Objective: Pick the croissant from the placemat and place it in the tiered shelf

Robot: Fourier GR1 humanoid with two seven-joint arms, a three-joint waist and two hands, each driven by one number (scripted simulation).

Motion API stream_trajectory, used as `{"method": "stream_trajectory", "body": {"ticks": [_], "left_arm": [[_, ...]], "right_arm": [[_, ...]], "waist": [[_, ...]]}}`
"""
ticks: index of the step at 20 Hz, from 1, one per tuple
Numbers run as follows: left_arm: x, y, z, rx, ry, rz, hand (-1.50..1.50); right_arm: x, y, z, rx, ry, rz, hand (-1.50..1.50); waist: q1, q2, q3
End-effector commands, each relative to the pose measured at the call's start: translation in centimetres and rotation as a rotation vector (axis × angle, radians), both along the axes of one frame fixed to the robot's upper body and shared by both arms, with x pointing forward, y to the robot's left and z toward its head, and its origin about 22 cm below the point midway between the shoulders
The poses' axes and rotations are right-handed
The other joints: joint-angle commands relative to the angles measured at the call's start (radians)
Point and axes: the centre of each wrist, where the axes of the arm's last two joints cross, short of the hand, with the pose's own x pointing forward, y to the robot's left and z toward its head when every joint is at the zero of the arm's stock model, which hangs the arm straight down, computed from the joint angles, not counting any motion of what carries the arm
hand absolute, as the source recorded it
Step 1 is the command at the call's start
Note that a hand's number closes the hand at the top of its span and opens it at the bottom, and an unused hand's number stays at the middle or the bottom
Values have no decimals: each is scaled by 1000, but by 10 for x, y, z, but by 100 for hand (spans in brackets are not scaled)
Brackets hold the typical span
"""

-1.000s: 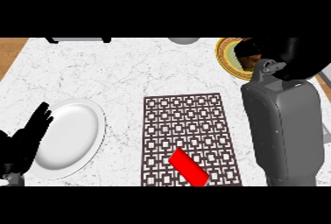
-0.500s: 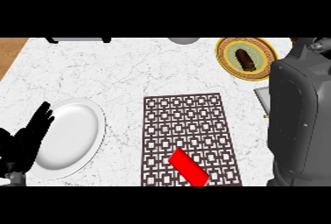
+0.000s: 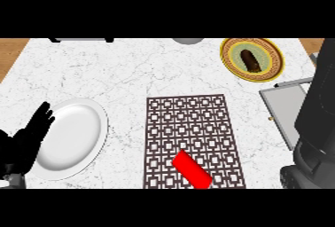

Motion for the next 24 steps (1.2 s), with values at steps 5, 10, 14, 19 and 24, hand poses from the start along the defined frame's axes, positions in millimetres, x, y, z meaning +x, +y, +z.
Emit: {"method": "stream_trajectory", "body": {"ticks": [5, 10, 14, 19, 24], "left_arm": [[-3, 3, -16, 15, -15, -11, 0], [1, 4, -4, -3, -1, -21, 0], [-8, 0, -1, -3, 0, -21, 0], [7, -9, -3, -9, -4, 1, 0], [1, 5, -6, -1, -7, -1, 0]], "right_arm": [[8, -44, 6, 51, 144, -209, 150], [2, -81, 6, 71, 166, -245, 150], [7, -100, -1, 90, 111, -246, 150], [-10, -123, -27, 131, 97, -255, 150], [-5, -152, -38, 186, 3, -373, 150]], "waist": [[0, 6, 0], [1, 5, 1], [12, 6, 1], [0, 5, 1], [8, 9, 1]]}}
